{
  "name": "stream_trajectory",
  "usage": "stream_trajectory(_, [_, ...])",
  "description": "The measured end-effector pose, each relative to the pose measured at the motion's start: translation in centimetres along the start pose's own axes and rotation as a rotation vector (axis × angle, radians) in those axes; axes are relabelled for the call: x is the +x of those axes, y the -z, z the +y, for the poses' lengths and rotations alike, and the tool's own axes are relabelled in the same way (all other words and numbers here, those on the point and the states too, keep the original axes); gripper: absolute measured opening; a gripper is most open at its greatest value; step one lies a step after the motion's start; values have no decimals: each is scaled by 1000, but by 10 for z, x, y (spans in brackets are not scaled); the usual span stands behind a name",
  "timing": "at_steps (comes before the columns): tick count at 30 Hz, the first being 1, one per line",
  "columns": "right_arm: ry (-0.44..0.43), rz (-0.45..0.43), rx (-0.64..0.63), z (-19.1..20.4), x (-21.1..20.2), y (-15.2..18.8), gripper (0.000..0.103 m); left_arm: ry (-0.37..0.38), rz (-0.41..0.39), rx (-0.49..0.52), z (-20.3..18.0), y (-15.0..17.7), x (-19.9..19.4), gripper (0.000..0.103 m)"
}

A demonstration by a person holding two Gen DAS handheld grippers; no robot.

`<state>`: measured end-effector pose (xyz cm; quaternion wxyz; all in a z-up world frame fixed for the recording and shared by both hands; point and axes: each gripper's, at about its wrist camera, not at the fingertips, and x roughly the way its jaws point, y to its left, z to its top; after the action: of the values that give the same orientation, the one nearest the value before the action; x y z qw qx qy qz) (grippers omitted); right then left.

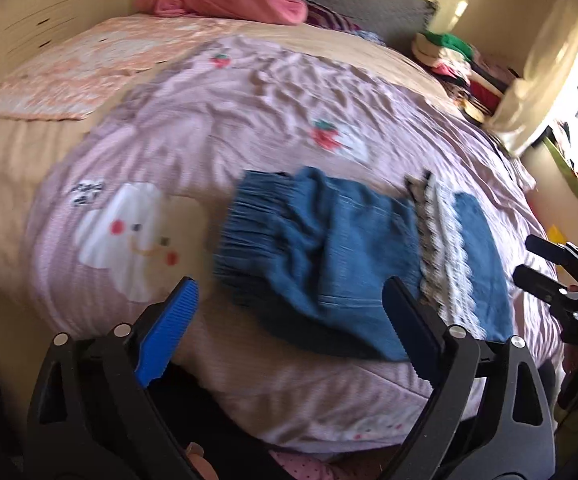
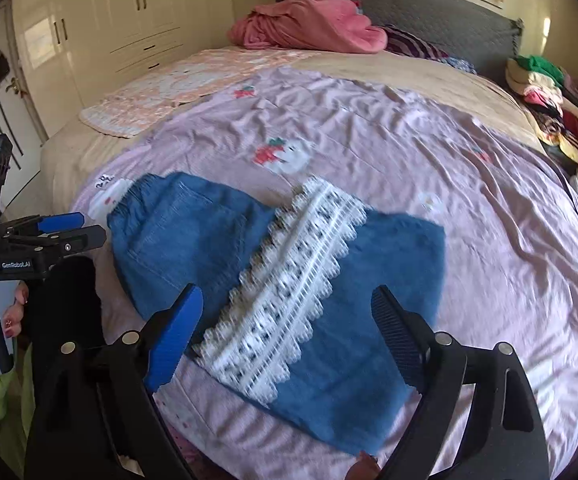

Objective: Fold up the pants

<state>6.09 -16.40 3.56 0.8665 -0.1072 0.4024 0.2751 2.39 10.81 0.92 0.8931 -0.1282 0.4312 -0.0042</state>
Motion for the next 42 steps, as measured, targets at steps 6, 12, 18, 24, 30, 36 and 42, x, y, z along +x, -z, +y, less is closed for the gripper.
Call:
stream_trajectory(6, [-66,-1,-37,16,19,-33,87,-15,12,-71,31,1,8,89])
stream_trajectory(12, [-156,15,-70,32,47,-63,87,31,54,-106,40,6,29,89])
stream_trajectory(18, [-222,63,-109,49,79,-84,87,119,91,-118,31,12,49,78])
stream_trajectory(24, [-305,120,-211,81,108,-103,87,170,102,-149,30,11,66,57])
stream_trajectory(30, [-405,215,-323,119,148,-118,87,176,104,-149,32,13,71,57])
stream_trajectory(36, [-427,342,-344,135,196,-118,65,187,109,-152,33,13,74,57])
stream_trajectory(42, [-449,344,-307,129,197,-109,38,198,112,-160,35,13,75,58])
